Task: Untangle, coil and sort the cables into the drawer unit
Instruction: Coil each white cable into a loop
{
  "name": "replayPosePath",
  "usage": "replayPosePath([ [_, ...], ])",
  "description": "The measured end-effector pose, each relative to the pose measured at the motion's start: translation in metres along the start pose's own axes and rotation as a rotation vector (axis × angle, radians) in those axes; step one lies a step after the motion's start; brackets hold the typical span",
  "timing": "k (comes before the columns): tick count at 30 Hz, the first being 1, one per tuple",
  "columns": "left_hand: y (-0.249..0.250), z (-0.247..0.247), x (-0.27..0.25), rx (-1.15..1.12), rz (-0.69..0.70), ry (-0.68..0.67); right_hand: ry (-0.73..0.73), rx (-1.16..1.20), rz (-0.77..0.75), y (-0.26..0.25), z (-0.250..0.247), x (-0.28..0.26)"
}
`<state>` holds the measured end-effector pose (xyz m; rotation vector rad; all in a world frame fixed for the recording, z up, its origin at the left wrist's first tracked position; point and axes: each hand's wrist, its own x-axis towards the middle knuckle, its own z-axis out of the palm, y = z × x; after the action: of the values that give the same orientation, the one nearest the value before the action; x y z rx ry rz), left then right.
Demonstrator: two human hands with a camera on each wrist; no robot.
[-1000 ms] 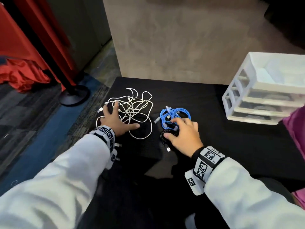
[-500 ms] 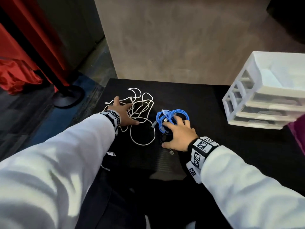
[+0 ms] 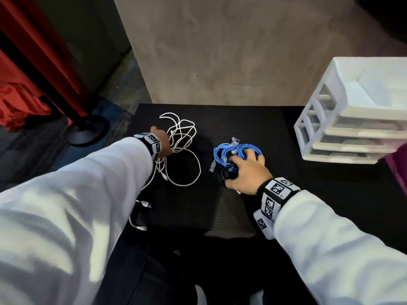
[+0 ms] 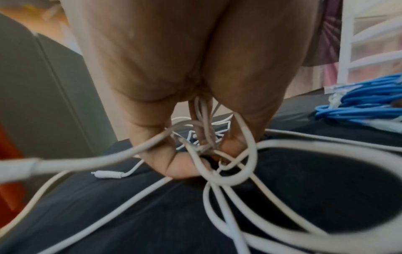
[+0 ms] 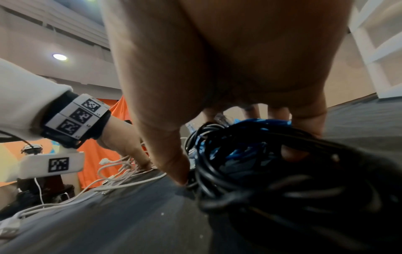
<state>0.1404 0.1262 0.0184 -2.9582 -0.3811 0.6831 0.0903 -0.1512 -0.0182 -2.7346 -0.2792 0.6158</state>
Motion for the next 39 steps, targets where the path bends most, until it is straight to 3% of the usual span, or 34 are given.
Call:
replayPosePath([
  [5, -0.002, -0.013, 0.004, -0.045, -0.054, 0.027, -0.006, 0.023, -0.01, -0.006, 0.004, -0.005],
  [16, 0.001, -0.151, -0.03, -0.246, 0.097, 0.347, -0.042, -0.004, -0.133, -0.085, 0.04, -0.003],
  [21, 0.023, -0.179, -0.057, -0.409, 0.199, 0.364, -0.096, 0.005, -0.222, -0.128, 0.053, 0.002],
  [27, 0.072, -0.136, -0.07, -0.509, 0.288, 0.338, -0.079, 0.13, -0.329, -0.111, 0.04, -0.023],
  [31, 0.108, -0.086, -0.064, -0.473, 0.293, 0.229, 0.092, 0.327, -0.489, -0.056, 0.019, -0.064],
  [35, 0.136, -0.041, -0.056, -0.465, 0.265, 0.084, 0.32, 0.515, -0.295, 0.003, -0.006, -0.087],
  [39, 0.148, -0.014, -0.06, -0.467, 0.292, -0.122, 0.487, 0.447, -0.083, 0.057, -0.01, -0.082],
])
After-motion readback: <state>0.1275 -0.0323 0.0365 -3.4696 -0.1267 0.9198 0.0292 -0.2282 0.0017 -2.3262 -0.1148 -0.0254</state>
